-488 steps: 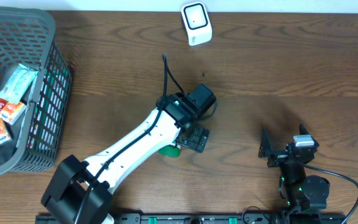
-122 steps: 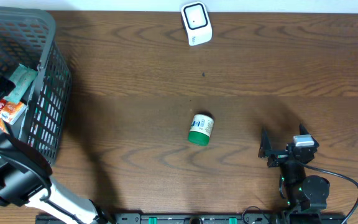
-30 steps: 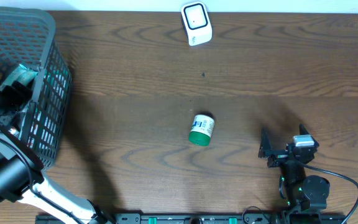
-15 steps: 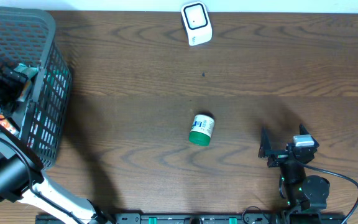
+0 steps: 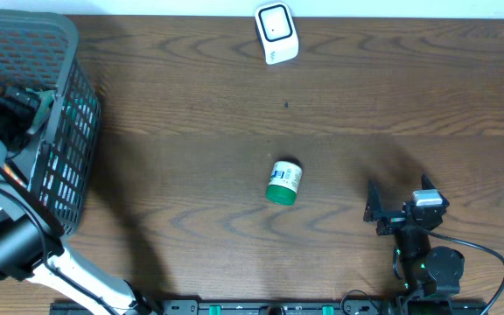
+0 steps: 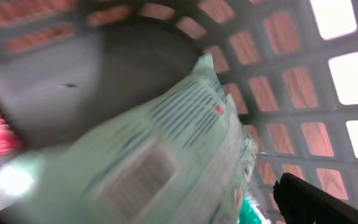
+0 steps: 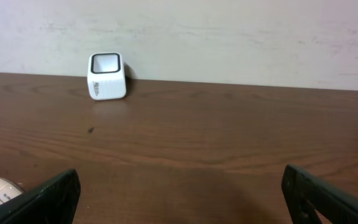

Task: Scan the item barcode
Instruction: 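Grasp the green-white packet in the basket with the left gripper, then carry the packets out and drop them beside the jar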

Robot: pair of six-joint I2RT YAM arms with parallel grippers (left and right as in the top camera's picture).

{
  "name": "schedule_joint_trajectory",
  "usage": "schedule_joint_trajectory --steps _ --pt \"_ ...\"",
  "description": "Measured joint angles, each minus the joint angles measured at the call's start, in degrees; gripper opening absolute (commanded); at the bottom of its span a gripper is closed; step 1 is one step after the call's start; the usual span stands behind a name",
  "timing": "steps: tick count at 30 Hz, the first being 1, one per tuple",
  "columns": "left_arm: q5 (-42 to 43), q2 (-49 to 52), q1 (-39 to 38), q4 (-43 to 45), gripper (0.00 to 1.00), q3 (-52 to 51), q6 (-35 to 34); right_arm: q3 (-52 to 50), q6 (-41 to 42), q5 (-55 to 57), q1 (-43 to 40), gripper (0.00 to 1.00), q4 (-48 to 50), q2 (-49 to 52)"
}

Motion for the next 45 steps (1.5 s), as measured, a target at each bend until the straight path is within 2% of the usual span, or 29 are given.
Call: schedule_joint_trajectory --steps 2,5,9,11,12,14,19,25,33,41,45 --pt "0.0 0.6 -1.2 0.5 0.96 0.0 0.0 0.0 0.0 0.0 0.0 0.99 0.0 0.0" --pt "-0.1 1.0 -2.4 1.1 0.84 -0.1 -0.2 0.0 0.0 0.0 0.0 0.99 0.0 0.0" --pt "-0.1 1.0 -2.8 1.4 0.73 -0.2 -0.3 0.0 0.0 0.0 0.0 0.99 0.0 0.0" --pt "-0.2 1.0 -2.8 1.5 0.63 -0.2 -0.2 0.0 0.0 0.0 0.0 0.99 0.0 0.0" --pt "-0.2 1.0 -2.8 1.5 0.52 -0.2 -0.1 0.0 0.0 0.0 0.0 0.99 0.0 0.0" --pt "-0.3 1.0 -2.8 1.6 0.39 -0.2 -0.2 0.0 0.0 0.0 0.0 0.99 0.0 0.0" --pt "-0.2 1.0 -2.7 2.0 0.31 -0.2 -0.2 0.0 0.0 0.0 0.0 0.99 0.0 0.0" --pt "-0.2 0.8 -2.6 1.9 0.15 -0.2 -0.1 0.0 0.0 0.0 0.0 0.99 0.0 0.0" --pt "-0.3 -4.7 -2.7 1.2 0.15 -0.9 -0.3 0.0 0.0 0.0 0.0 0.99 0.0 0.0" --pt "-4.8 -24.6 -2.8 -5.8 0.15 -0.9 -0.4 0.0 0.0 0.0 0.0 0.99 0.0 0.0" --pt "-5.2 -35.8 -3.2 -15.3 0.15 -0.9 -0.7 0.0 0.0 0.0 0.0 0.99 0.0 0.0"
